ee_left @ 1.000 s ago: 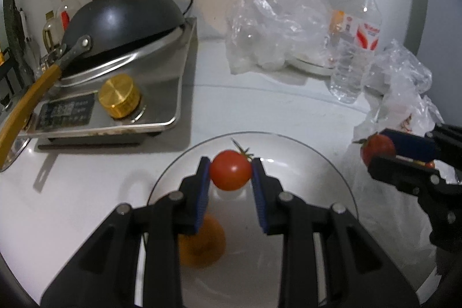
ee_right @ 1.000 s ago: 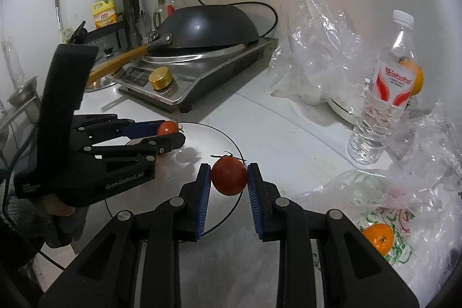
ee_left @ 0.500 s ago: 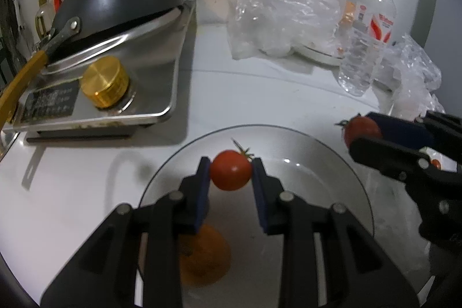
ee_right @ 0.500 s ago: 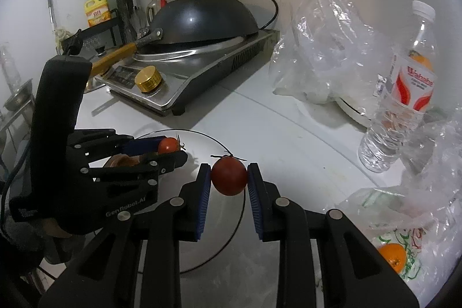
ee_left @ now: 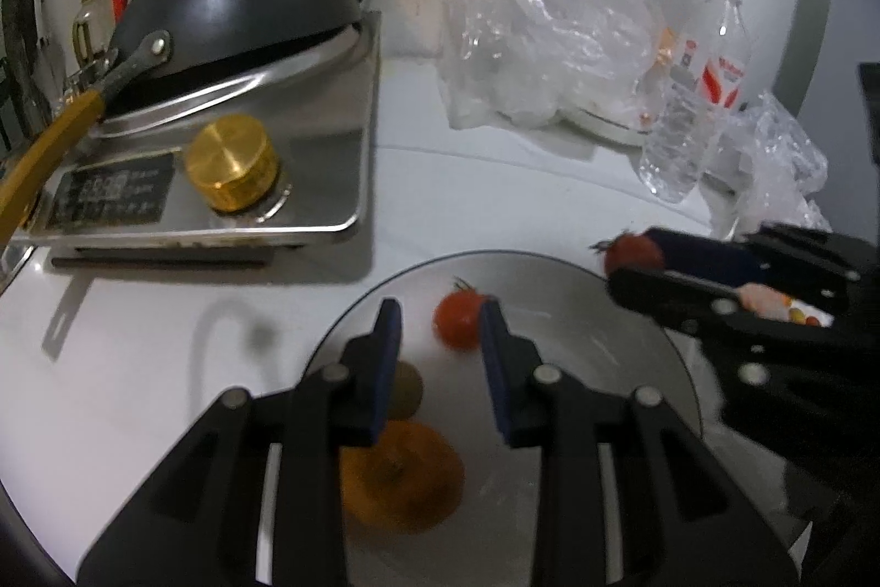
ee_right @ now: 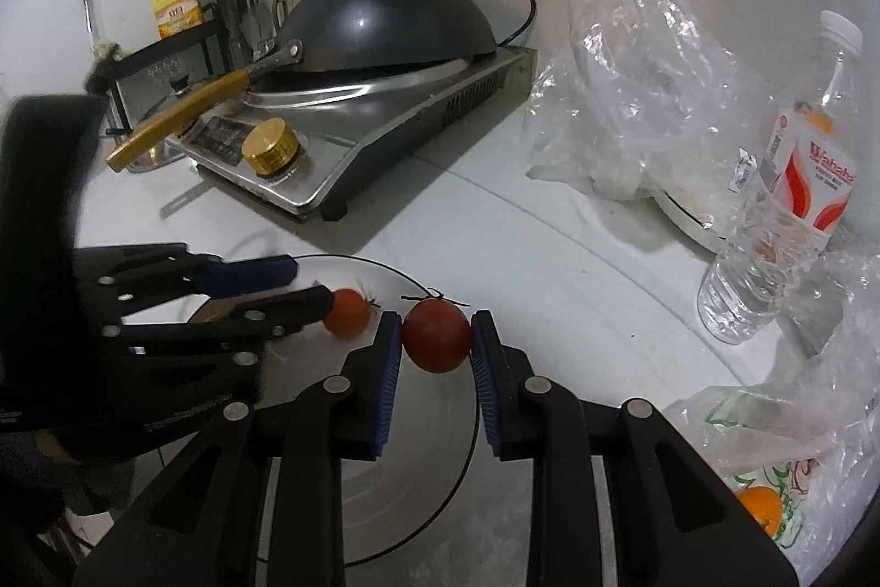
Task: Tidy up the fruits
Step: 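Lower both tomatoes onto the plate and open both grippers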
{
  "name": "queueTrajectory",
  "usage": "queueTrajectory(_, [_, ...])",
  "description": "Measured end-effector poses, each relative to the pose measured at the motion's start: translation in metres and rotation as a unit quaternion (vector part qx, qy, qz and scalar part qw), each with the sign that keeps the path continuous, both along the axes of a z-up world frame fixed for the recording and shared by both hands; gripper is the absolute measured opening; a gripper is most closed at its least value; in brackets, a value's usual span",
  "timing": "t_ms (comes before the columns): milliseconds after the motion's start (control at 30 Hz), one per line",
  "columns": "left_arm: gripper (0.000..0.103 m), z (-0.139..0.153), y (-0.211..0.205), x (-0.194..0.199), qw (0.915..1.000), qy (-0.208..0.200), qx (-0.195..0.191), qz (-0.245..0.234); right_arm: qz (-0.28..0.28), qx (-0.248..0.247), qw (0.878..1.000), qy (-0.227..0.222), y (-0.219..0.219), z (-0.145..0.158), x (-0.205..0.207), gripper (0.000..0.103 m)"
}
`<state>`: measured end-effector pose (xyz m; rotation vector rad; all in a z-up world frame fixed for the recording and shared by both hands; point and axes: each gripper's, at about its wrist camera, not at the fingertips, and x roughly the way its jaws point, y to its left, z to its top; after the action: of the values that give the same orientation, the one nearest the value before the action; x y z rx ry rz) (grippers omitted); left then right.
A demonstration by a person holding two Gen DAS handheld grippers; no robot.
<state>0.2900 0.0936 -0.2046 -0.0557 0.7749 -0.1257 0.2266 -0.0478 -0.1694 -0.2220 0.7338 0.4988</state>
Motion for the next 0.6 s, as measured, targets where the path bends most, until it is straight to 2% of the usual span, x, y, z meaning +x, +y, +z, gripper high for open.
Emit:
queueTrajectory(267, [0.036, 0.004, 0.018, -0.018, 0.9998, -0.008, -0.017, 0.011, 0.016, -0.007, 1.0, 0.016, 0.02, -0.014, 0.002, 0.028])
queueTrajectory(400, [0.047, 0.006, 0.026, -0.024, 0.9995, -0.015, -0.019, 0.021, 0.017, -0.013, 1.0, 0.021, 0.026, -0.018, 0.005, 0.028])
queueTrajectory(600, [0.048, 0.008, 0.033, -0.031, 0.9992, -0.018, -0.019, 0.031, 0.016, -0.012, 0.999, 0.03, 0.032, -0.023, 0.009, 0.028])
